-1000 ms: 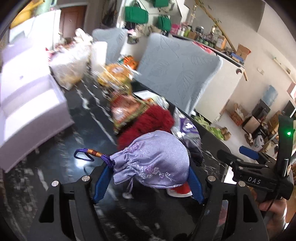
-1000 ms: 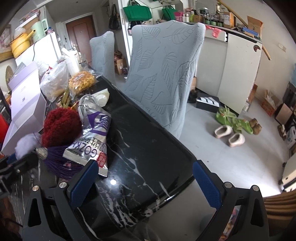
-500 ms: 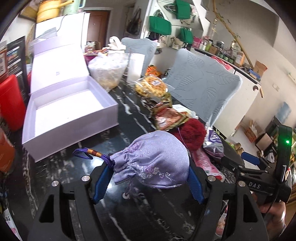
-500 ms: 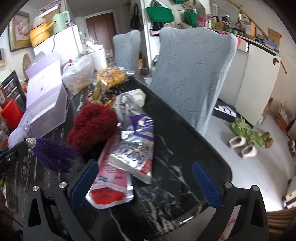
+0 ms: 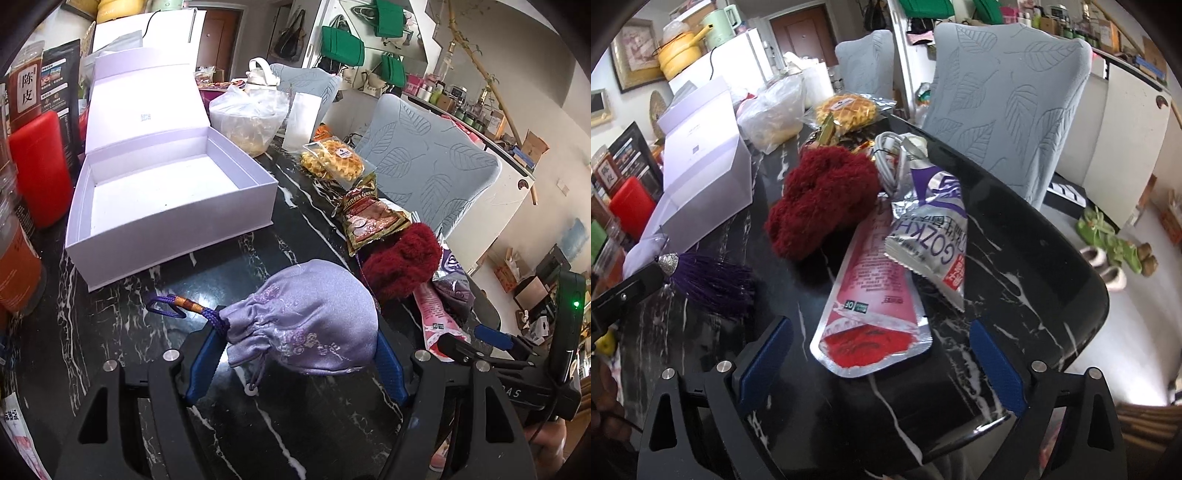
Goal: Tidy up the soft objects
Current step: 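Close the right tool on the long pink snack packet while the left tool holds the pouch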
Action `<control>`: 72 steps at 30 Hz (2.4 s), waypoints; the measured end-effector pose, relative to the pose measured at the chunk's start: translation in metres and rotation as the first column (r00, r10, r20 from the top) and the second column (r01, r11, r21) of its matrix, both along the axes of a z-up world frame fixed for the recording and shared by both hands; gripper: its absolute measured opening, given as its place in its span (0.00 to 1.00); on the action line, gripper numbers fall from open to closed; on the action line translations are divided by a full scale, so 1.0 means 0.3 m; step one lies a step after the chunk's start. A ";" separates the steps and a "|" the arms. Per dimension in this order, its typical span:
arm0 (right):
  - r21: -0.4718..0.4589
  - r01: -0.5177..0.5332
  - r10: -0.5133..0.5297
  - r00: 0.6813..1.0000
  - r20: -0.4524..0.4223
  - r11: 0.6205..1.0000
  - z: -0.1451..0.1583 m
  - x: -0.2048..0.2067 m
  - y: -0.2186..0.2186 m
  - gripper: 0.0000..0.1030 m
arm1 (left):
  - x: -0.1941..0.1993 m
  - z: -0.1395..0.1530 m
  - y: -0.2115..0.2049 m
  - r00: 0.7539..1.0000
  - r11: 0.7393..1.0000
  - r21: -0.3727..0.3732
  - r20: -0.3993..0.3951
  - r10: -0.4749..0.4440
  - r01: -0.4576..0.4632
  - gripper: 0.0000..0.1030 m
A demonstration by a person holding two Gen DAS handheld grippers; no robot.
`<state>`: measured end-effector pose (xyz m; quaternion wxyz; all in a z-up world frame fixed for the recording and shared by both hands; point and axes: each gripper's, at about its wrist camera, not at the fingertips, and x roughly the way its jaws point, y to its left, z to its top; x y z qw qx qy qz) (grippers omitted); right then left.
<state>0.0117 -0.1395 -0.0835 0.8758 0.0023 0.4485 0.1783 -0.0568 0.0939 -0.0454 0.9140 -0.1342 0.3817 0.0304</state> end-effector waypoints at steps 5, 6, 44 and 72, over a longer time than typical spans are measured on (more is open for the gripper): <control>-0.025 -0.002 0.003 1.000 0.028 1.000 -0.006 0.017 0.040 0.94 | -0.009 -0.006 0.010 1.000 1.000 -0.001 -0.001 0.011 -0.011 0.71; -0.034 -0.005 0.006 1.000 0.031 0.999 -0.011 0.024 0.051 0.94 | -0.010 -0.007 0.013 1.000 1.000 -0.001 -0.002 0.016 -0.016 0.71; -0.149 -0.061 0.087 0.981 0.176 0.987 0.052 -0.082 0.047 0.81 | -0.008 -0.020 -0.007 1.000 1.000 -0.024 -0.011 -0.017 0.017 0.71; -0.162 -0.178 0.185 0.983 0.023 0.971 -0.012 -0.012 -0.024 0.37 | 0.059 -0.030 -0.134 0.993 0.994 -0.021 -0.043 -0.110 0.109 0.71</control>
